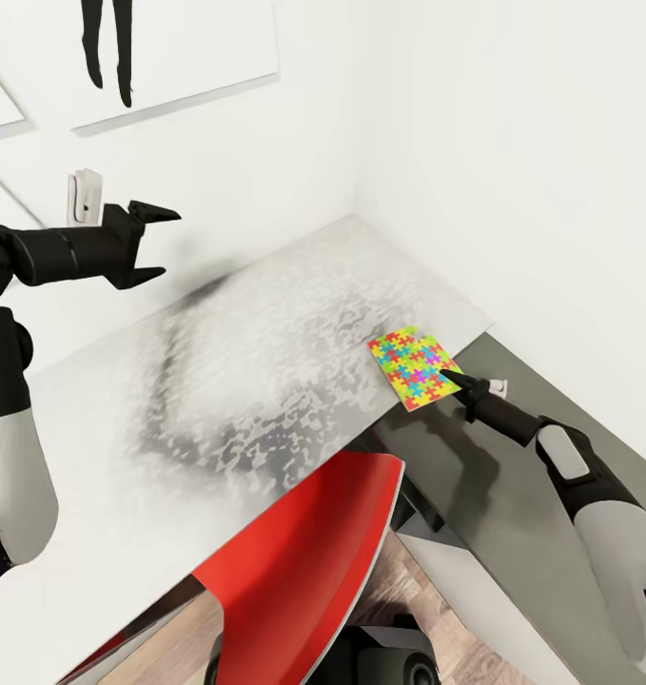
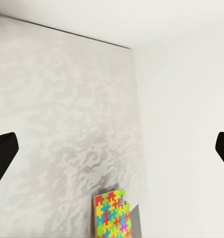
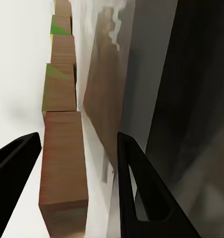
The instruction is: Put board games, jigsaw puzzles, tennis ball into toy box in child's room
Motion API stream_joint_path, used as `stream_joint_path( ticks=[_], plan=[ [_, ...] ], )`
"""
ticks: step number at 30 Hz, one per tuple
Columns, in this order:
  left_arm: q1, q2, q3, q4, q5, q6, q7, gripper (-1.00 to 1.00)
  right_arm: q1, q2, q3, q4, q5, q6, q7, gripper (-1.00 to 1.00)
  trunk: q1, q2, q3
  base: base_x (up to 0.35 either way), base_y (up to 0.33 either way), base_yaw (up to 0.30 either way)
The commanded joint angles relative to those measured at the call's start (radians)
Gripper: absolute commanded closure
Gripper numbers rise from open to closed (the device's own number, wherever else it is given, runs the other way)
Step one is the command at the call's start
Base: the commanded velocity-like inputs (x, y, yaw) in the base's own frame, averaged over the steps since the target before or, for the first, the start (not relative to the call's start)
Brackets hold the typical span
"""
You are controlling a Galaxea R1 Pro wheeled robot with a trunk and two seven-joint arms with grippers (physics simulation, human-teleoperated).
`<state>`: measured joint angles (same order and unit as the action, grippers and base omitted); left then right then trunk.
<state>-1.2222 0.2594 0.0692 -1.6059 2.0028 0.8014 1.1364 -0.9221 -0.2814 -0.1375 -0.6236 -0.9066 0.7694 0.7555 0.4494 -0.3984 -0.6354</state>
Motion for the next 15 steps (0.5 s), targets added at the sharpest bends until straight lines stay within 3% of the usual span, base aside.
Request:
stream_joint_path(
  ticks=[1,9,15],
  plan=[
    [0.000,0.000,0.000,0.000,0.008,0.005,0.010,-1.00,0.000,-0.001,-0.002,0.000,0.003,0.003,0.002,1.00,0.001,-0.002,-0.001,0.000,0.000,0.000],
    [0.003,0.003,-0.046,0.000,0.008,0.005,0.009,-1.00,0.008,-0.013,-0.001,-0.060,0.003,0.015,0.005,1.00,0.001,-0.002,-0.001,0.000,0.000,0.000],
    [0.005,0.008,-0.111,0.000,0.007,0.005,0.004,-1.00,0.018,-0.019,0.000,-0.138,0.006,0.053,0.001,1.00,0.001,-0.002,-0.001,0.000,0.000,0.000]
  ],
)
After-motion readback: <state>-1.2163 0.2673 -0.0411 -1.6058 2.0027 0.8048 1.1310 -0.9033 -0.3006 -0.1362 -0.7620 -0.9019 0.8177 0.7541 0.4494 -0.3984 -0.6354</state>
